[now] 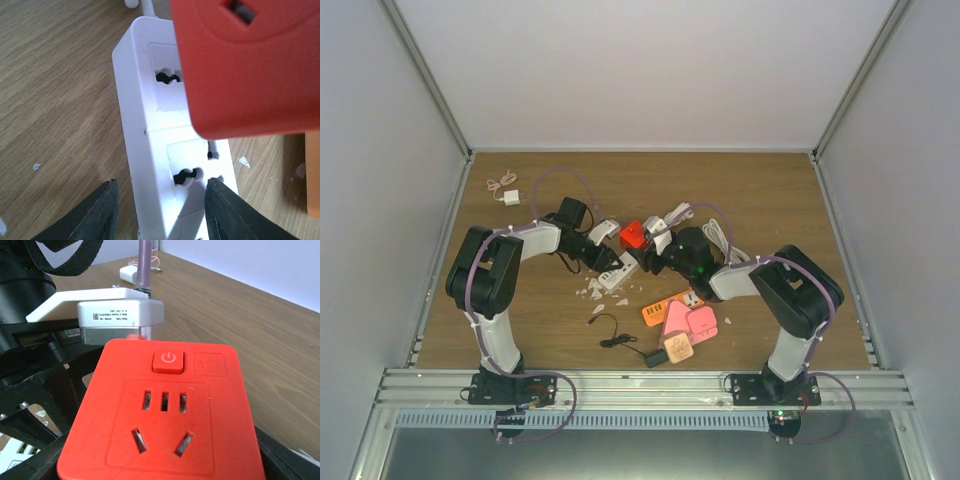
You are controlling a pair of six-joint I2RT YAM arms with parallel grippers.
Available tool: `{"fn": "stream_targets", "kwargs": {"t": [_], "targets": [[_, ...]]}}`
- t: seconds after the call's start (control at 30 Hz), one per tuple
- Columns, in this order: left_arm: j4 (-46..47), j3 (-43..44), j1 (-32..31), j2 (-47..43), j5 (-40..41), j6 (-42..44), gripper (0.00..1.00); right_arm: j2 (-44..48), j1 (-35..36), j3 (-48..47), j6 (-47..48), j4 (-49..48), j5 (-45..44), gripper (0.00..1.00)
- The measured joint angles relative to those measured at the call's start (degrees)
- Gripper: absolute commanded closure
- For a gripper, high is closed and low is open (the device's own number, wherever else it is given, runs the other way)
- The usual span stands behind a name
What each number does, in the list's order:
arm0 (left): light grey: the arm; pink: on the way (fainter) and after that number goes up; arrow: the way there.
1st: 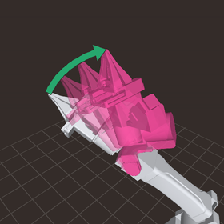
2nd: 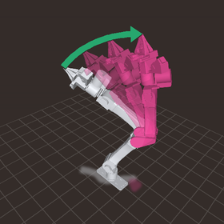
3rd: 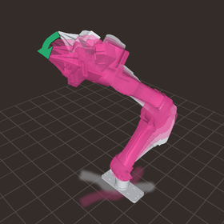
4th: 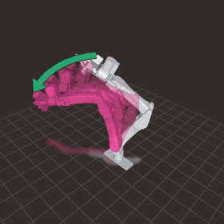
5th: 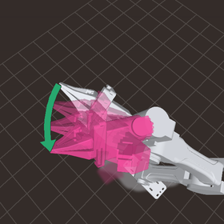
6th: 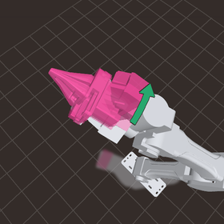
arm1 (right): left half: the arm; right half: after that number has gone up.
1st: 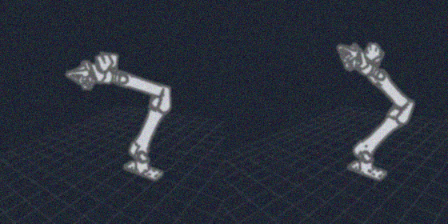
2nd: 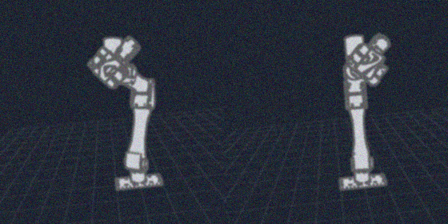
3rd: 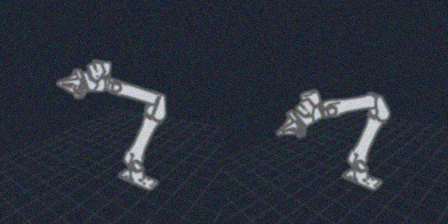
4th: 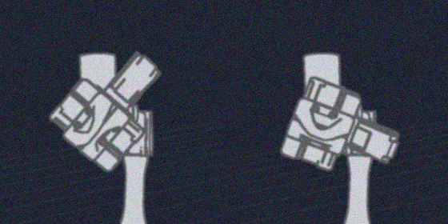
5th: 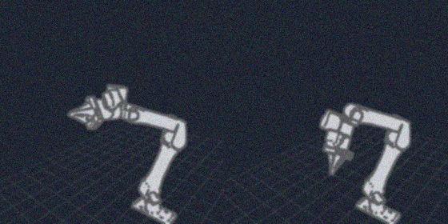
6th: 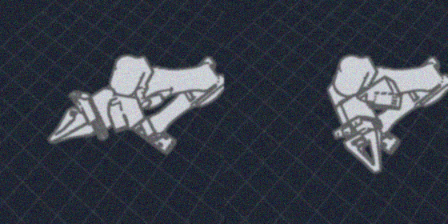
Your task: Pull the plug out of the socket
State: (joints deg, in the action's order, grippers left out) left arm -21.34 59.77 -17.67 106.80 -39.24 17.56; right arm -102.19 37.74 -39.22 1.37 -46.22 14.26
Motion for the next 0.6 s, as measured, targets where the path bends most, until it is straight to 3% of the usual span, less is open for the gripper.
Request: {"fn": "stream_targets", "kwargs": {"t": [0.27, 0.6], "targets": [[-0.83, 0.74, 3.17, -0.79, 0.59, -0.17, 0.45, 1.55, -1.75, -1.97, -4.28, 3.96, 1.29, 0.79], [2.54, 3.10, 5.18, -10.43, 0.20, 1.27, 0.20, 4.37, -4.76, -9.44, -10.82, 9.49, 3.39, 0.78]]}}
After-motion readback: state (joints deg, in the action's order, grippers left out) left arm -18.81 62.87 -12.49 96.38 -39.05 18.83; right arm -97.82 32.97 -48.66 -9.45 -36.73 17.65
